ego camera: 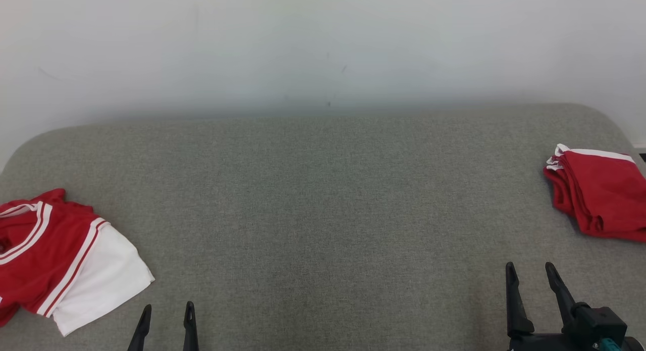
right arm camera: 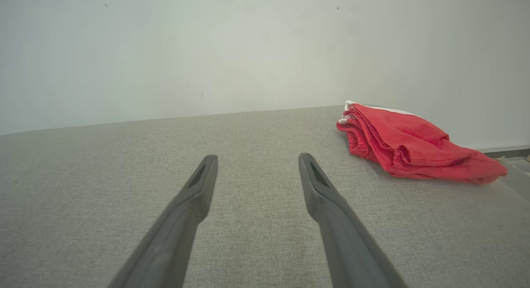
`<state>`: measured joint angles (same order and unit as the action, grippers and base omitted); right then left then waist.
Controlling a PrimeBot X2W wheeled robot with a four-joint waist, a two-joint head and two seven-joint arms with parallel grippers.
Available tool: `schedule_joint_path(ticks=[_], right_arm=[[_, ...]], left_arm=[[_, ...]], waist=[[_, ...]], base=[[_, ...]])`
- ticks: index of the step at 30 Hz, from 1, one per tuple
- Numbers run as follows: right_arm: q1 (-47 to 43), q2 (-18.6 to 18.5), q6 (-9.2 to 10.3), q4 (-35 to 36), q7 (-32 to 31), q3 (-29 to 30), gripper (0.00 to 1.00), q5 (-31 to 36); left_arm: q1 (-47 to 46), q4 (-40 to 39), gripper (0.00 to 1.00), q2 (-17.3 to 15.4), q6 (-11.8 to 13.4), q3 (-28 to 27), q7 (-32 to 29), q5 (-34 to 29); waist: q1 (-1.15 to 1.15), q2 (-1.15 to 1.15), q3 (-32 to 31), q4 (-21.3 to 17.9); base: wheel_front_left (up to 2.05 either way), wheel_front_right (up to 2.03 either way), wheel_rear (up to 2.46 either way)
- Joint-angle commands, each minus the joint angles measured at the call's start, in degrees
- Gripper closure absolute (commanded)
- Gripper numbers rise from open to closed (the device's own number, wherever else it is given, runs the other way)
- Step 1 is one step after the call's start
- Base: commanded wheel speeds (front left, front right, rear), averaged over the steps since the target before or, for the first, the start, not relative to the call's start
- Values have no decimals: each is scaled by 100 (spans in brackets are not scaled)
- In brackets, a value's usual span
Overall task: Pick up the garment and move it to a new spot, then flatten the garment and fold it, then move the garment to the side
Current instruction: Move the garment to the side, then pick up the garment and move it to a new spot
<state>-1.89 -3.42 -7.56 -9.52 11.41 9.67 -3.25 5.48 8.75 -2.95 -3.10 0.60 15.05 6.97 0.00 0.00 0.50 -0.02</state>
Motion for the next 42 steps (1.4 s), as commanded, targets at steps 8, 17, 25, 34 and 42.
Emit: schedule_joint_path(ticks=[8,17,25,34,42], right_arm=[[67,45,16,-17,72,86,0,41],[27,58,16,-26,84,54,0,44],[-4,65,16,-25,51,-24,0,-20],[23,64,16,-20,11,-150,0,-82],[40,63,16,-56,7,-303,0,-148]], left_arm=[[-80,-49,0,10,-19,15,18,-10],[-157,-66,0,8,22,70,18,-33],[-75,-77,0,8,2,-13,18,-113],[6,-75,0,9,-20,-105,18,-122],[36,-84,0,9,-6,-135,18,-98]], waist=[[0,0,68,-13],[0,0,82,421],[0,0,61,1164],[0,0,71,2079],[0,0,79,2694]], base=[[0,0,0],[0,0,0],[0,0,0],[0,0,0],[0,0,0]])
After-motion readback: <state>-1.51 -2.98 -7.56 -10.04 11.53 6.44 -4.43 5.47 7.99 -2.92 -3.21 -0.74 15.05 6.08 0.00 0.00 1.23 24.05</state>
